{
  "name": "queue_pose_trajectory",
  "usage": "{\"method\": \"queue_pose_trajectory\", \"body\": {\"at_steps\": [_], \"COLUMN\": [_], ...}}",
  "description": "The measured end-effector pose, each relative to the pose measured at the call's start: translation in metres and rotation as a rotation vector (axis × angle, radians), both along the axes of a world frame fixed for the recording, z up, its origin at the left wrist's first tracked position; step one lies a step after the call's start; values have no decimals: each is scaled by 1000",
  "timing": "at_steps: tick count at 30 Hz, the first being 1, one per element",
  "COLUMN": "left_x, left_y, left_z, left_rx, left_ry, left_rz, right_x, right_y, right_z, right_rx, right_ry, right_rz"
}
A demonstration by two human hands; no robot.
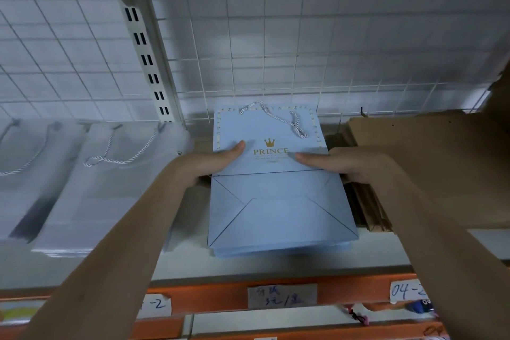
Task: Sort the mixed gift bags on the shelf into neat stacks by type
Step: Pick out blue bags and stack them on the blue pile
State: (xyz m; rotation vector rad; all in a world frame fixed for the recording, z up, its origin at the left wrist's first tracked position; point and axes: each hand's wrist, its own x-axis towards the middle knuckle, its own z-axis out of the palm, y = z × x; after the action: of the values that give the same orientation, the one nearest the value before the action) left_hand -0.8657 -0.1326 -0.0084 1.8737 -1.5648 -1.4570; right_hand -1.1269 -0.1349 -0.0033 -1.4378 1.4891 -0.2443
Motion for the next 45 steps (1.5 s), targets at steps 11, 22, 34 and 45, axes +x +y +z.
{"method": "queue_pose_trajectory", "body": {"at_steps": [11,22,34,45], "left_x": [-1,-5,-3,0], "left_y": [-10,-6,-3,10], "left_z": [-2,2,0,2], "left_rx": [-5,22,-18,-73], "left_ry": [72,139,149,117], "left_rz": [-10,24,13,58], "right_x": [-8,-4,-7,-7], "right_y": [4,7,3,18], "right_z": [-4,-1,-5,6], "right_rx": [2,14,21,-33], "right_ry": [-90,-127,-114,-108], "right_rz": [-63,-13,-17,-168]}}
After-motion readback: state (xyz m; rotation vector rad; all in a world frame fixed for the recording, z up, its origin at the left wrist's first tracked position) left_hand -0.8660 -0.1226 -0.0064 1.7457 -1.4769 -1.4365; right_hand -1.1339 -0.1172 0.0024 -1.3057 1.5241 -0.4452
